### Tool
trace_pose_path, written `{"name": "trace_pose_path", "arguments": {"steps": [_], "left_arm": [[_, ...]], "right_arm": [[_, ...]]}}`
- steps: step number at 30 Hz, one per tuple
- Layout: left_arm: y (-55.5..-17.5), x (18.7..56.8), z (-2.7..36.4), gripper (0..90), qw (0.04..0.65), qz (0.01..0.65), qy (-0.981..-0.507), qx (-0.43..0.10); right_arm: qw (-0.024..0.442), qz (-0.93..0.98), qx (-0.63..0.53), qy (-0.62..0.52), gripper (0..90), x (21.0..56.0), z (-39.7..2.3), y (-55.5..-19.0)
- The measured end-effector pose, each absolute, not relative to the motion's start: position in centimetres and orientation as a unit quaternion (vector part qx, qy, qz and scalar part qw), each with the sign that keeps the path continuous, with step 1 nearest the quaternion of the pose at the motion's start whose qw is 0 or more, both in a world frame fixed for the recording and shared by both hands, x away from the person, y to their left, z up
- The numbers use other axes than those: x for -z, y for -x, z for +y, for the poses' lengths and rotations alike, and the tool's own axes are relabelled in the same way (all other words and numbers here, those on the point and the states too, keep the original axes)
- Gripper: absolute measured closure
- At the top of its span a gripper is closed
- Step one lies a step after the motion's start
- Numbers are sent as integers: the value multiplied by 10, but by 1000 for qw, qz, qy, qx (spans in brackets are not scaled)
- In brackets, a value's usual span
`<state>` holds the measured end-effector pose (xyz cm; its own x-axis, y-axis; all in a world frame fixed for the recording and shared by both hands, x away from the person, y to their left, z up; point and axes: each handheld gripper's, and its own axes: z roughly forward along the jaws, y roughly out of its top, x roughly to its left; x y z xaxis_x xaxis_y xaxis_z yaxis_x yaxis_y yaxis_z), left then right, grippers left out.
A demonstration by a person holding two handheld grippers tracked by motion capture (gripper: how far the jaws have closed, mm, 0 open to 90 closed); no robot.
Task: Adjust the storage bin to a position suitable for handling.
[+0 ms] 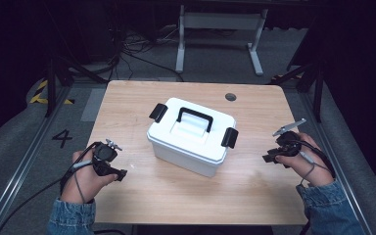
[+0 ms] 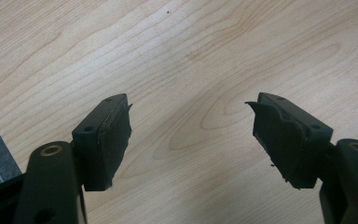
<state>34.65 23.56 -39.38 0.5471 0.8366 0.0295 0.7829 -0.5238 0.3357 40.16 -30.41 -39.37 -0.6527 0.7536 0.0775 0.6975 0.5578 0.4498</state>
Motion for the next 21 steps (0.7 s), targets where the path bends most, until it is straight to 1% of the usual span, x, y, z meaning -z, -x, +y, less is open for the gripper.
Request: {"name": "trace_pose_path", "arguments": {"steps": [2,6,8,9,11,12,16,20,21], "left_arm": [[-347,393,235,309,148,467,-867,-90],[-351,390,236,315,172,459,-867,-93],[-354,387,236,322,194,429,-875,-113],[-354,385,235,339,202,427,-874,-111],[-356,381,234,374,195,427,-876,-114],[-356,380,234,377,184,433,-875,-115],[-358,378,236,348,170,452,-869,-104],[-359,377,238,325,154,486,-857,-72],[-359,377,238,322,154,486,-857,-72]], "right_arm": [[57,881,-231,-408,651,394,-301,-402],[55,880,-239,-406,654,390,-297,-403],[55,882,-238,-403,653,387,-295,-404],[58,882,-238,-402,651,385,-295,-405],[60,883,-236,-402,650,380,-293,-407],[62,883,-237,-400,649,379,-292,-408],[65,884,-239,-396,648,369,-289,-411],[65,886,-243,-390,648,358,-285,-413],[65,886,-243,-390,648,358,-285,-413]]}}
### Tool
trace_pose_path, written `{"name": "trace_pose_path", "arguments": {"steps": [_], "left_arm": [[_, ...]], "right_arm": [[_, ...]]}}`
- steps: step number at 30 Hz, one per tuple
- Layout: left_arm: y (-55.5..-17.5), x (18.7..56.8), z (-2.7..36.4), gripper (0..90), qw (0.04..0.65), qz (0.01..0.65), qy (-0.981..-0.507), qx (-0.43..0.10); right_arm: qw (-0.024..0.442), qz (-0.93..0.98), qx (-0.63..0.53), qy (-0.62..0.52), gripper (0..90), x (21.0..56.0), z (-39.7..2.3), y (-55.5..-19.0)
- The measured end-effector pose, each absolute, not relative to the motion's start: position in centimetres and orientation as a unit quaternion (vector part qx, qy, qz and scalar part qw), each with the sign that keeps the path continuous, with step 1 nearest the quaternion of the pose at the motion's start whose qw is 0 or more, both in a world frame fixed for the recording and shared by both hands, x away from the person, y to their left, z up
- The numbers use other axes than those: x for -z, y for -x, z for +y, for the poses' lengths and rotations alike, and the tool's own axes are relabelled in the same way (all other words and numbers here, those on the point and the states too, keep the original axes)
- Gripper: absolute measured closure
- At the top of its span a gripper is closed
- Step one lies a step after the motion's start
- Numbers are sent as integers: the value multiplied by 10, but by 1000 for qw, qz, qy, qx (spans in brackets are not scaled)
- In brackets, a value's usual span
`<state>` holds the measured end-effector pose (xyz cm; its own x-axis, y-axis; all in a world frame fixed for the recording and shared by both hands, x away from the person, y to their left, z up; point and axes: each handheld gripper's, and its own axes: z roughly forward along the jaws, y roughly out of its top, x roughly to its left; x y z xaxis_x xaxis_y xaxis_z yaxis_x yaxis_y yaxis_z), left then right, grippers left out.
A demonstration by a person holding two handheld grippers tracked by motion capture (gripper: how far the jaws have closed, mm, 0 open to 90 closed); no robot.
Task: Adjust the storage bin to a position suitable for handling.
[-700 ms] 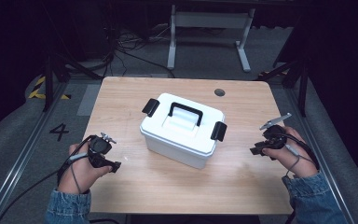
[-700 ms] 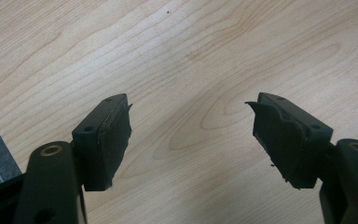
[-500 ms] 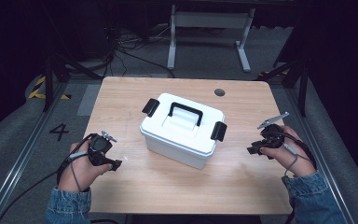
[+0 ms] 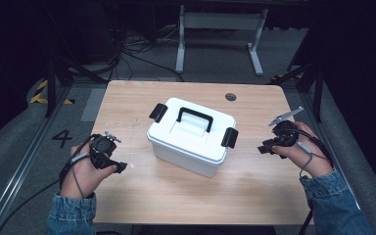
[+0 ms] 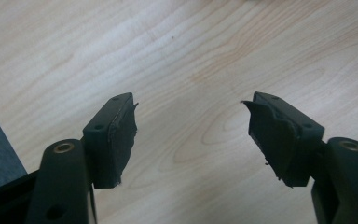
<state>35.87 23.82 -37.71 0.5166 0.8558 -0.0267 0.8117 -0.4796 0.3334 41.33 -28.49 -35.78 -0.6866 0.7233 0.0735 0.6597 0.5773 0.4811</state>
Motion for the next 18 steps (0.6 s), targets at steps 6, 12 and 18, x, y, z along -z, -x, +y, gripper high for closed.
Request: {"name": "trace_pose_path", "arguments": {"steps": [6,12,18], "left_arm": [[-359,379,237,325,160,497,-852,-45],[-360,379,238,294,165,497,-851,-47],[-359,380,238,293,178,500,-846,-42]], "right_arm": [[63,890,-251,-374,643,340,-277,-416],[67,895,-253,-361,642,320,-268,-417],[71,900,-252,-349,634,305,-259,-419]]}}
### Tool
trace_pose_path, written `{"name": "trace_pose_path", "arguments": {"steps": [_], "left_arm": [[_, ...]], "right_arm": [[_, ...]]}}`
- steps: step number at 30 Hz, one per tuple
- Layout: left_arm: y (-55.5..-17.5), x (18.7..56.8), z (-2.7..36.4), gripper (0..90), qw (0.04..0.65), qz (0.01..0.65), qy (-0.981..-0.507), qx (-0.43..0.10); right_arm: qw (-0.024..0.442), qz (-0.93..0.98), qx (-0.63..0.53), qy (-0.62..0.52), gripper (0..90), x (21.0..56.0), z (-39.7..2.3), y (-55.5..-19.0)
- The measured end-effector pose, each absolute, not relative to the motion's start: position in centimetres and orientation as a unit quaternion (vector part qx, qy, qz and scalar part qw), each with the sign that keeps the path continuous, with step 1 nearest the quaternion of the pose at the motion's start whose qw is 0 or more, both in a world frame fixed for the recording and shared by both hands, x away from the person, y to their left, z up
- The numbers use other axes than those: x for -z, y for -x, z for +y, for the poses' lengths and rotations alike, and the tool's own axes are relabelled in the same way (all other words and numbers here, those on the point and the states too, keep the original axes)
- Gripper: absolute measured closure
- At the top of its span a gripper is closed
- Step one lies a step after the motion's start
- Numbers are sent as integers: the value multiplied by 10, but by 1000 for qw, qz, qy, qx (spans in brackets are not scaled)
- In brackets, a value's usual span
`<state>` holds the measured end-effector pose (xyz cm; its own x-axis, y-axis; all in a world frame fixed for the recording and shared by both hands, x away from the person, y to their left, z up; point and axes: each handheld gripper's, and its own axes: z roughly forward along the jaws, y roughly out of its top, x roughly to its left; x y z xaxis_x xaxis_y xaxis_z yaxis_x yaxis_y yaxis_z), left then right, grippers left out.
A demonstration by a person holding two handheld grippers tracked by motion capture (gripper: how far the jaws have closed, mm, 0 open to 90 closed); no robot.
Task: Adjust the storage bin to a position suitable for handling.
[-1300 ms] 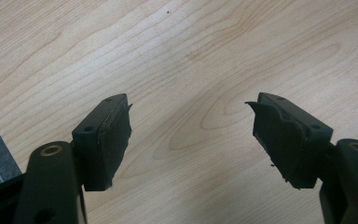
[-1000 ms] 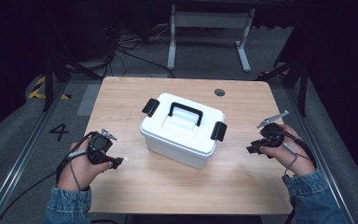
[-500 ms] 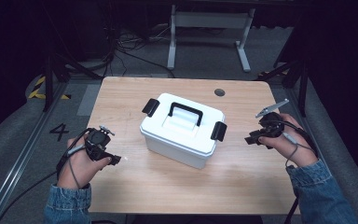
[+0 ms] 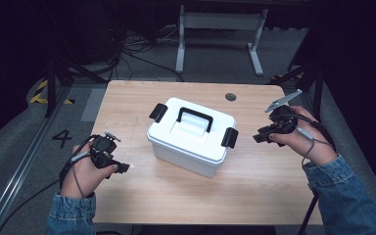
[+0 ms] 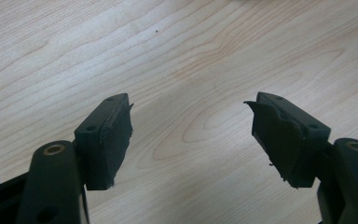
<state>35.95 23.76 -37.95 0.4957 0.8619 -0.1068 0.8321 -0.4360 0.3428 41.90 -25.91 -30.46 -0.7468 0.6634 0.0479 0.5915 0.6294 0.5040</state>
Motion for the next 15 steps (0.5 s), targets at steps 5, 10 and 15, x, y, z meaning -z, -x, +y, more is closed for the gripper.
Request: {"name": "trace_pose_path", "arguments": {"steps": [5,10,15], "left_arm": [[-360,380,238,286,177,496,-849,-40],[-360,381,238,283,177,493,-851,-43],[-359,381,237,283,175,487,-855,-42]], "right_arm": [[68,903,-253,-339,633,295,-252,-421],[66,906,-255,-331,631,288,-246,-424],[64,908,-261,-322,628,281,-236,-427]]}}
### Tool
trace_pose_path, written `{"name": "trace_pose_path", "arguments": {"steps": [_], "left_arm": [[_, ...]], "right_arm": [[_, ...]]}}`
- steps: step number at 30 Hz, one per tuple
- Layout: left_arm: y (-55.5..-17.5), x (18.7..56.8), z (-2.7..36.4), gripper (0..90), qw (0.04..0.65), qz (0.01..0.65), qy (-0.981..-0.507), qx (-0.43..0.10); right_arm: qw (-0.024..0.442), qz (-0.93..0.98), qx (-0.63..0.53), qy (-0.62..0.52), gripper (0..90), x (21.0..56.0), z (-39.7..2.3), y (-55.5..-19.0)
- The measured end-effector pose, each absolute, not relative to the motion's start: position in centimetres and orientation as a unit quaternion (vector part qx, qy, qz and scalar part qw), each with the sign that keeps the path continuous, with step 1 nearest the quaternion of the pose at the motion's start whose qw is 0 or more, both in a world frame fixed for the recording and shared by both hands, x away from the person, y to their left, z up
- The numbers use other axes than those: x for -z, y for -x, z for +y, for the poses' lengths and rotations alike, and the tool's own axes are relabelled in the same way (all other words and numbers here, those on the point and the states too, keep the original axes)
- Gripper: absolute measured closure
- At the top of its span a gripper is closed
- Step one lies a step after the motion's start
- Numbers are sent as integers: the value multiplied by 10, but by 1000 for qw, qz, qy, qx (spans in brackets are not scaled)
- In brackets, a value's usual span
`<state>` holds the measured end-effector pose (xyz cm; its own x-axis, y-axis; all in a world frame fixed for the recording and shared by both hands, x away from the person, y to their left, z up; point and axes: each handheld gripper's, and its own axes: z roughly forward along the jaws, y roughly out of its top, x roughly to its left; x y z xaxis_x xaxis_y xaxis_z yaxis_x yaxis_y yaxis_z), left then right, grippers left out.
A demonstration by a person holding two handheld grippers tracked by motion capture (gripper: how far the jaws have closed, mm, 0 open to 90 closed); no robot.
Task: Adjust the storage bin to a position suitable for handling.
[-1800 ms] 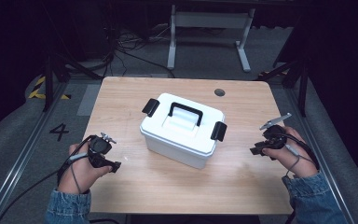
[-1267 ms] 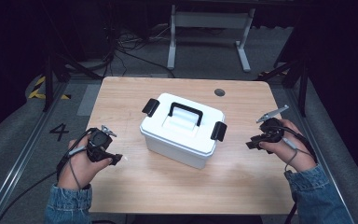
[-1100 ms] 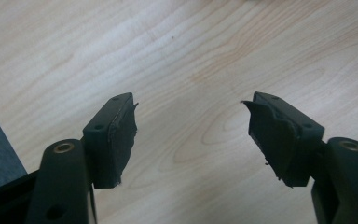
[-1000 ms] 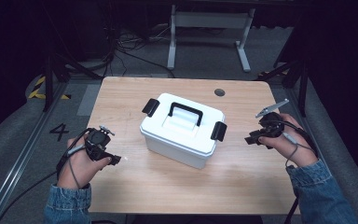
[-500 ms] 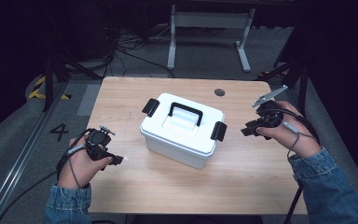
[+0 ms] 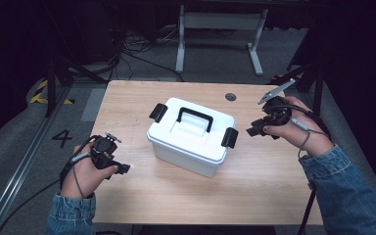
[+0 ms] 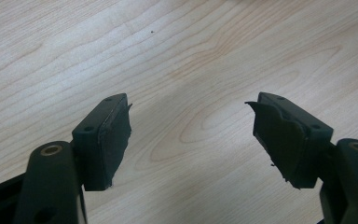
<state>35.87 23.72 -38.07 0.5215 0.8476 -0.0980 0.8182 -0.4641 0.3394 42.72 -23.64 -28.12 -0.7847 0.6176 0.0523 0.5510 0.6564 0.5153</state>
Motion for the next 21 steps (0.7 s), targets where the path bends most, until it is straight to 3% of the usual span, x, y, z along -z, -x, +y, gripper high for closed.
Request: {"name": "trace_pose_path", "arguments": {"steps": [21], "left_arm": [[-358,383,237,278,175,486,-855,-38]], "right_arm": [[59,913,-280,-292,585,266,-192,-445]]}}
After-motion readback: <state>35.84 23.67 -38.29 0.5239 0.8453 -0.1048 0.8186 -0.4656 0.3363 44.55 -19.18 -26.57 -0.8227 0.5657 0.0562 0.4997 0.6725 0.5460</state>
